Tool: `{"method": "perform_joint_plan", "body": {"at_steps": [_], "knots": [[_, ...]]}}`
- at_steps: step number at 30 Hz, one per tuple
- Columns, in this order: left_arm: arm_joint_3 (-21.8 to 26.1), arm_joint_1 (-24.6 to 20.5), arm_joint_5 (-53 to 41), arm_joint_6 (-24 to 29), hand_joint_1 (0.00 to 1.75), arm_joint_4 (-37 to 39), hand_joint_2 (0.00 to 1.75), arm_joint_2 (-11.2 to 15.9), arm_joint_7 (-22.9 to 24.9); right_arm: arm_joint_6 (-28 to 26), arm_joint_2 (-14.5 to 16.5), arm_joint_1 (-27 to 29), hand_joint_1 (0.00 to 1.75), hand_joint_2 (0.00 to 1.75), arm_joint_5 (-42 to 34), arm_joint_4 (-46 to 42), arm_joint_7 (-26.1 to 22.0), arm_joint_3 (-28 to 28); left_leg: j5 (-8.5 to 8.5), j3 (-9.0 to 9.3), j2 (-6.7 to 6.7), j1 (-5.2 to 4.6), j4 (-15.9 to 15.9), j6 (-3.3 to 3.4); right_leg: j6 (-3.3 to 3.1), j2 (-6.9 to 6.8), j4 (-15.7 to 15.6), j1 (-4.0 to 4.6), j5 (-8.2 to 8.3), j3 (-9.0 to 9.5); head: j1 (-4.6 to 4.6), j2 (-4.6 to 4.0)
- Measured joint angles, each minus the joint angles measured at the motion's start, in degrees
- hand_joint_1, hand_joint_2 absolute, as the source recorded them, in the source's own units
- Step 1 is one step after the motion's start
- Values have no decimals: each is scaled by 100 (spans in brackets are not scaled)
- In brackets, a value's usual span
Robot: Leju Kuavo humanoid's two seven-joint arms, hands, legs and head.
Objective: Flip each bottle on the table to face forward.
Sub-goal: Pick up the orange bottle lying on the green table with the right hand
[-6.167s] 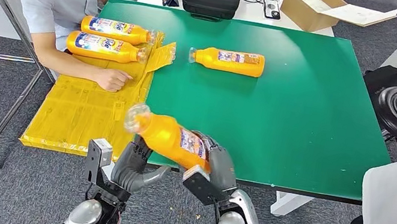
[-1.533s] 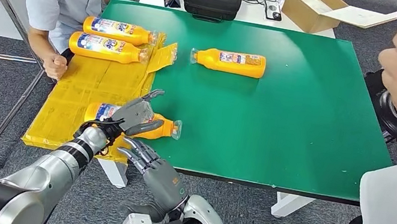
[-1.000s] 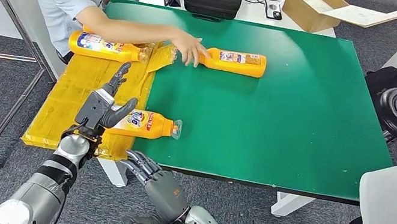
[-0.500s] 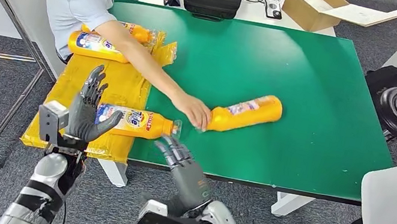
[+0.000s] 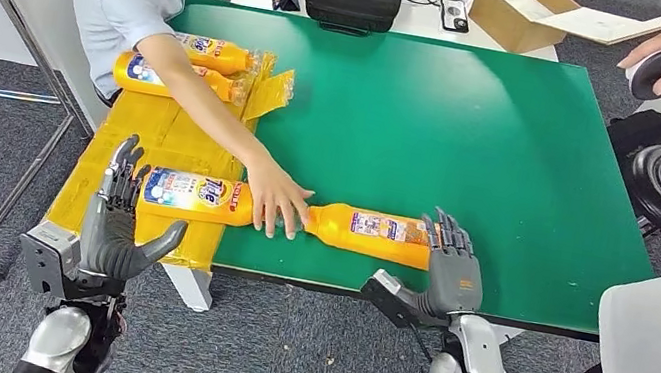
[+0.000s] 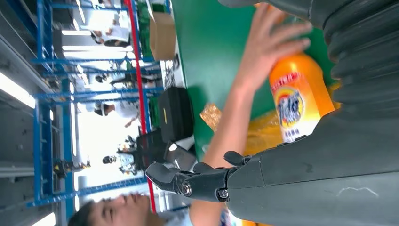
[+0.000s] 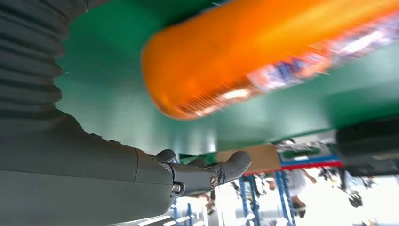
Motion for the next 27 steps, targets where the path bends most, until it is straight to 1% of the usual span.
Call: {"method": "perform_joint_plan", "body": {"at_steps": [5, 10, 19, 27], "knots": [[-100, 11, 11, -2, 0, -63, 175, -24, 1, -26, -19, -126, 0, 175, 8, 392, -27, -140, -1, -1, 2, 2, -1, -1, -1, 0, 1, 4, -1, -2, -1, 0], [-245, -37, 43, -7, 0, -52, 175, -27, 2, -21, 14, -421, 0, 175, -10, 916, -50, -220, 0, -2, 2, 2, -1, 0, -1, 0, 0, 0, -1, -3, 0, 0], [-490, -447, 201, 20, 0, 325, 175, -38, 2, -10, 134, -1087, 0, 175, 22, 1891, -85, -303, 7, -1, 1, 0, 0, 7, 3, 0, 1, -2, 3, -1, 0, 0], [-644, -686, 218, 19, 0, 612, 175, -80, -10, 65, 197, -1352, 0, 175, 38, 2271, -109, -315, 6, -3, 1, 1, 1, 7, 3, 0, 1, -1, 3, -3, -1, 0]]}}
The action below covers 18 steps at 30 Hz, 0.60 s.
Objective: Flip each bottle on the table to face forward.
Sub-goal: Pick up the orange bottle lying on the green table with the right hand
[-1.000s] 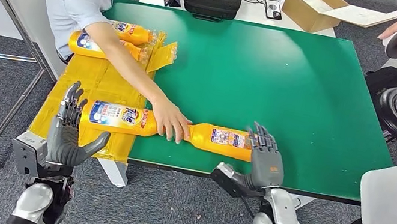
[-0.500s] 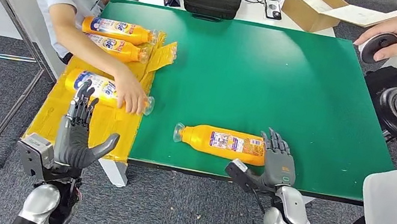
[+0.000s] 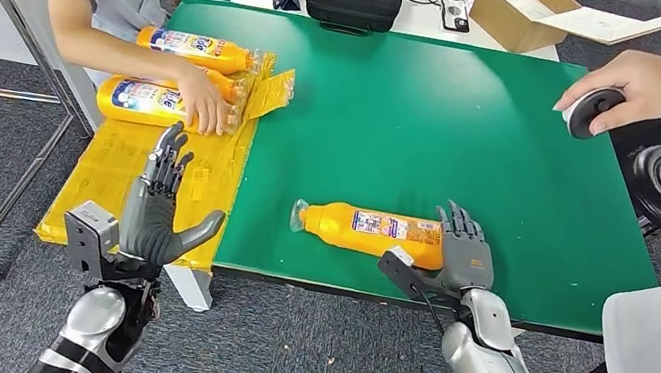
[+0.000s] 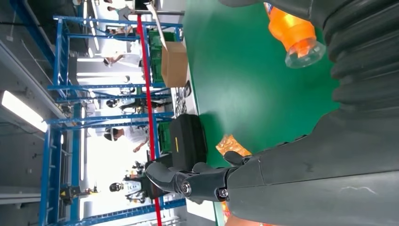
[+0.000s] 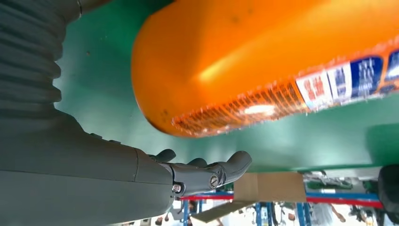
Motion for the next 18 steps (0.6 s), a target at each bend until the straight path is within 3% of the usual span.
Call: {"method": "perform_joint_plan", "body": {"at_steps": [18], "knots": [[-168, -361, 103, -19, 0, 519, 175, -33, -69, 558, 294, -181, 0, 175, -243, 413, -444, -140, 0, 3, 3, 0, 0, 0, 0, 1, 0, 1, 0, 1, 1, 0]]}}
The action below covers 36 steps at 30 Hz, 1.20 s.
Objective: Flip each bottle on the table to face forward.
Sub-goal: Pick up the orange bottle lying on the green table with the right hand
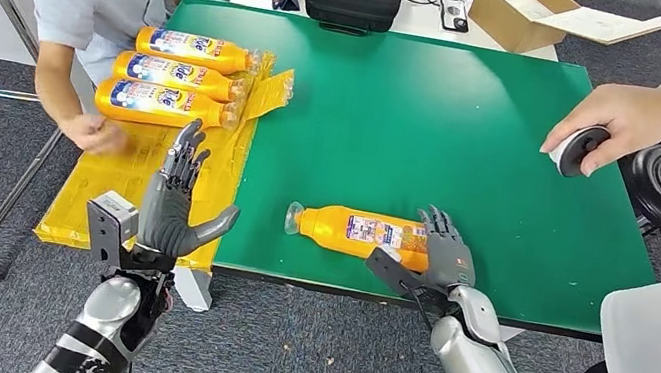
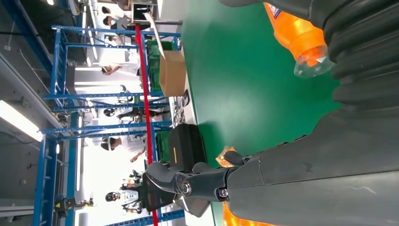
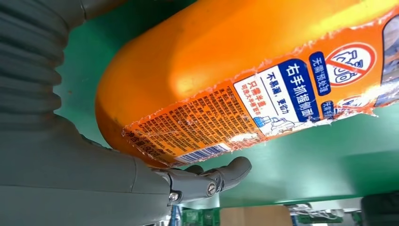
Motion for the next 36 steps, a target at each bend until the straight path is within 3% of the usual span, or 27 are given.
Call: {"method": "perform_joint_plan", "body": {"at_steps": [9, 17, 18, 22, 23, 36], "knots": [[-16, -50, 1, -4, 0, 79, 175, -4, -2, 11, 116, -6, 0, 175, 135, 66, -87, 0, 0, 1, 1, 0, 0, 0, 0, 0, 0, 0, 0, 0, -1, 0], [-25, -89, 19, -40, 0, 147, 175, -9, -4, 380, 138, -184, 0, 175, 648, 149, 825, 109, -2, 18, 5, 0, 0, 0, -1, 4, -1, 0, 0, 12, -1, 0], [-26, -89, 21, -45, 0, 148, 175, -9, -4, 399, 140, -201, 9, 175, 665, 160, 867, 122, -1, 19, 4, 0, 0, 0, -1, 3, -1, 0, -1, 15, -1, 0], [-25, -86, 44, -56, 0, 148, 175, -10, -2, 540, 142, -259, 167, 175, 770, 188, 1063, 193, 1, 22, 4, 0, 0, 3, 1, 2, -1, -1, 1, 21, -1, 0], [-24, -84, 60, -60, 0, 148, 175, -10, 0, 585, 140, -270, 174, 175, 790, 193, 1094, 206, 2, 23, 4, 0, 0, 3, 2, 2, -1, -1, 2, 21, 0, 0], [-20, -86, 105, -126, 0, 198, 175, -10, 21, 1006, 71, -365, 175, 175, 663, 255, 1184, 265, 3, 34, 2, -1, 0, 4, 4, 2, -2, -1, 3, 29, -1, 0]]}}
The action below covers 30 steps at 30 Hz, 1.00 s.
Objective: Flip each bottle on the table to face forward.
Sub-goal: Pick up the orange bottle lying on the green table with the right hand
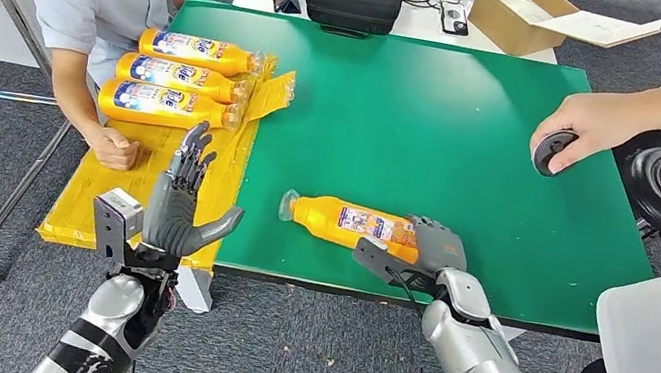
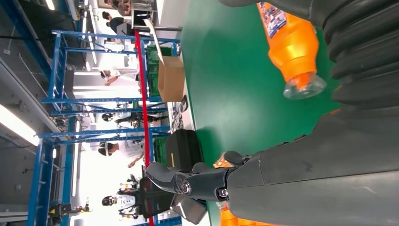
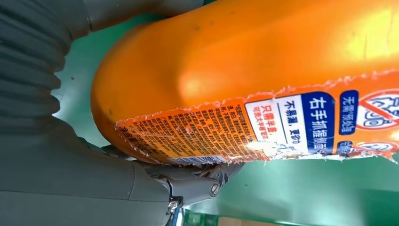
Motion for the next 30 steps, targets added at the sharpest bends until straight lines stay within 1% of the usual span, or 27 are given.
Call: {"method": "perform_joint_plan", "body": {"at_steps": [5, 9, 11, 15, 19, 22, 25, 28, 30], "knots": [[2, -4, -1, -5, 0, 36, 175, 0, 7, 94, -59, 18, 175, 175, -152, 23, -14, -14, 0, 7, -1, 0, 0, 0, 0, 0, 0, 0, 0, 8, 1, 0], [8, -1, 2, -6, 0, 37, 175, 0, 10, 90, -75, 45, 175, 175, -287, 29, -131, -55, -2, 13, -1, 0, 0, 0, 0, -1, -1, 0, -1, 17, 1, 0], [13, 26, 31, 2, 0, 30, 175, 0, 34, 74, -60, 90, 175, 175, -617, 29, -425, -173, -2, 17, -2, 0, 0, 0, 0, -1, -1, 0, -1, 23, 1, 0], [63, 146, 131, 209, 0, -12, 175, -3, 159, -59, 27, 284, 175, 175, -1441, 9, -1256, -620, -10, 22, 3, 0, -1, -6, 0, 5, 0, 1, -1, 27, 2, 0], [246, 276, 383, 593, 0, -25, 175, -111, 382, -216, 285, 573, 175, 175, -2082, -159, -1902, -1066, -18, 26, 12, 2, -1, -16, -1, 20, 0, 6, -1, 19, -1, 0], [355, 342, 512, 776, 0, -16, 175, -201, 462, -279, 445, 751, 175, 175, -2435, -346, -2208, -1319, -15, 18, 8, 8, -2, -18, -2, 18, 0, 14, -2, 15, 1, 0], [434, 392, 769, 833, 0, 40, 175, -262, 620, -265, 609, 972, 175, 175, -2983, -644, -2509, -1537, -14, 9, 5, 9, -2, -18, -3, 17, 1, 16, -3, 9, 1, 0], [449, 460, 973, 764, 0, 128, 175, -284, 713, -222, 769, 1260, 175, 175, -3471, -1118, -2599, -1632, -12, -10, 4, 9, -2, -18, -3, 16, 2, 14, -3, -9, 0, 0], [449, 496, 1029, 737, 0, 176, 175, -286, 734, -202, 831, 1395, 175, 175, -3615, -1402, -2598, -1639, -11, -22, 4, 9, -2, -16, -3, 16, 2, 13, -3, -20, 1, 0]]}}
